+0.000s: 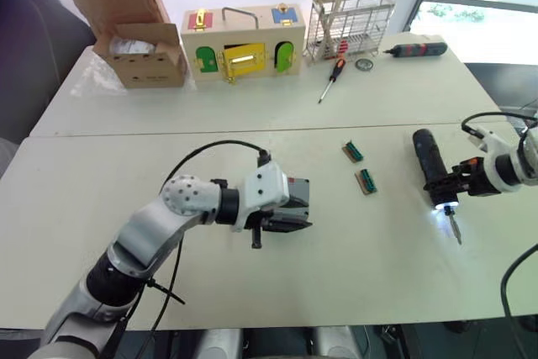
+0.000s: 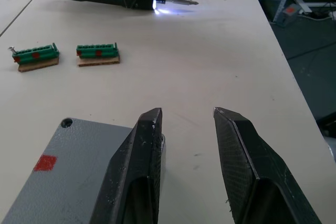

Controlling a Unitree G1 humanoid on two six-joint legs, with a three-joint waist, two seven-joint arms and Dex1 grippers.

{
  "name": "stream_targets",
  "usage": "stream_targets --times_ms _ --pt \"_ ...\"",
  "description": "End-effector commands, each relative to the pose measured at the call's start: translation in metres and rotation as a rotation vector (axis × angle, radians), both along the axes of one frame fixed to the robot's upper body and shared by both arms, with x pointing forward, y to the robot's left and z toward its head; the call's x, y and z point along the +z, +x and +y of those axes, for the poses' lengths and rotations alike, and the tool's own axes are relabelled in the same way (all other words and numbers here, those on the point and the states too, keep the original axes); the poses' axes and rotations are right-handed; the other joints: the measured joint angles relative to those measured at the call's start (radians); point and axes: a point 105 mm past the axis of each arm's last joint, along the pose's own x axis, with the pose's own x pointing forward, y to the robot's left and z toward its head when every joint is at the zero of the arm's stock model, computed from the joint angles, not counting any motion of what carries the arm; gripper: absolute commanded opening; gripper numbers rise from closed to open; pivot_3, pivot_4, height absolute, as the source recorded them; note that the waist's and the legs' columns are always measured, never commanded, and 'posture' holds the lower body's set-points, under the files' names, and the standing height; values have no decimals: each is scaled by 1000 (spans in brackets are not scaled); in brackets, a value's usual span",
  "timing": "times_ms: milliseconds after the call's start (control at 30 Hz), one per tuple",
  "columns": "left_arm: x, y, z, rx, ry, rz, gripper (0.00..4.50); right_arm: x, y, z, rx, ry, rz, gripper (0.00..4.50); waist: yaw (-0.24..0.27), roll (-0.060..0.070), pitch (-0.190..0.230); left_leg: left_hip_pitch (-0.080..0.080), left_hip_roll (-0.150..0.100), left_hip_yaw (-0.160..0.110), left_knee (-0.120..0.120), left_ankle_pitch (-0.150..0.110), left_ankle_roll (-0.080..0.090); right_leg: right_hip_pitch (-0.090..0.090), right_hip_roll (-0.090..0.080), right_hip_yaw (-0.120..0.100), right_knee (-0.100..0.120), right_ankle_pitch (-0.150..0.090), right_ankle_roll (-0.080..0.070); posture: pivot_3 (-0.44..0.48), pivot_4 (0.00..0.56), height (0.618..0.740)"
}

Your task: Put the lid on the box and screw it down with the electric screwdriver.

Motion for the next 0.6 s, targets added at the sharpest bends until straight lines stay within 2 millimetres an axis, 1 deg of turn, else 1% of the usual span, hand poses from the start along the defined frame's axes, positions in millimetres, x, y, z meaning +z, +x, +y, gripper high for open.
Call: stream_targets --times_ms 33,67,133,233,267,300,367,400,433,500,567,600 --pt "12 -5 4 -12 -30 -20 1534 8 4 -7 9 -33 -27 2238 0 0 0 0 0 0 1 0 0 0 0 0 0 0 0 0 150 730" --pt "12 -5 6 -10 -30 -17 1534 7 4 -7 11 -36 -26 2791 -1 0 0 0 0 0 1 0 0 1 0 0 0 0 0 0 150 730" --pt "13 0 11 6 -20 -19 1534 7 5 -8 20 -48 -27 3569 0 0 0 0 0 0 2 0 0 1 0 0 0 0 0 0 150 730" --pt "13 2 15 16 -13 -25 1534 7 6 -8 37 -57 -30 4335 2 0 0 0 -1 -1 3 0 0 2 0 -1 0 0 1 0 150 730" --pt "15 7 18 34 -9 -36 1534 12 8 -8 47 -67 -54 4471 2 0 0 0 -1 -1 3 -1 1 3 0 -1 0 0 1 0 150 730" --pt "16 11 21 47 -6 -43 1534 15 10 -8 54 -73 -72 4471 2 0 0 0 -1 -1 4 -1 1 3 0 -1 0 0 1 0 150 730" --pt "21 23 27 98 0 -75 1534 34 21 -8 86 -99 -174 4471 1 0 0 0 -1 -1 4 -1 1 3 0 -1 0 0 1 0 150 730" --pt "22 28 31 120 9 -91 1534 46 27 -7 90 -104 -236 4471 -1 0 0 0 -1 -1 4 -1 1 3 0 -1 0 0 1 0 150 730" --pt "23 35 35 150 20 -108 1534 59 34 -6 137 -156 -308 4471 -2 1 0 0 -1 -1 4 -1 1 3 0 -1 0 1 1 0 150 730" --pt "23 46 45 204 64 -140 1534 89 44 11 213 -148 -443 4471 -4 1 0 0 -2 -1 3 -1 1 2 0 0 0 1 1 0 150 730" --pt "19 53 53 228 119 -168 1534 106 46 27 288 -140 -530 4471 -6 1 0 0 -1 0 1 -1 1 0 0 0 0 1 1 0 150 730" --pt "16 55 56 233 149 -178 1534 110 44 39 346 -129 -566 4471 -5 0 1 0 -1 -1 1 -1 1 0 0 -1 1 1 1 0 150 730"
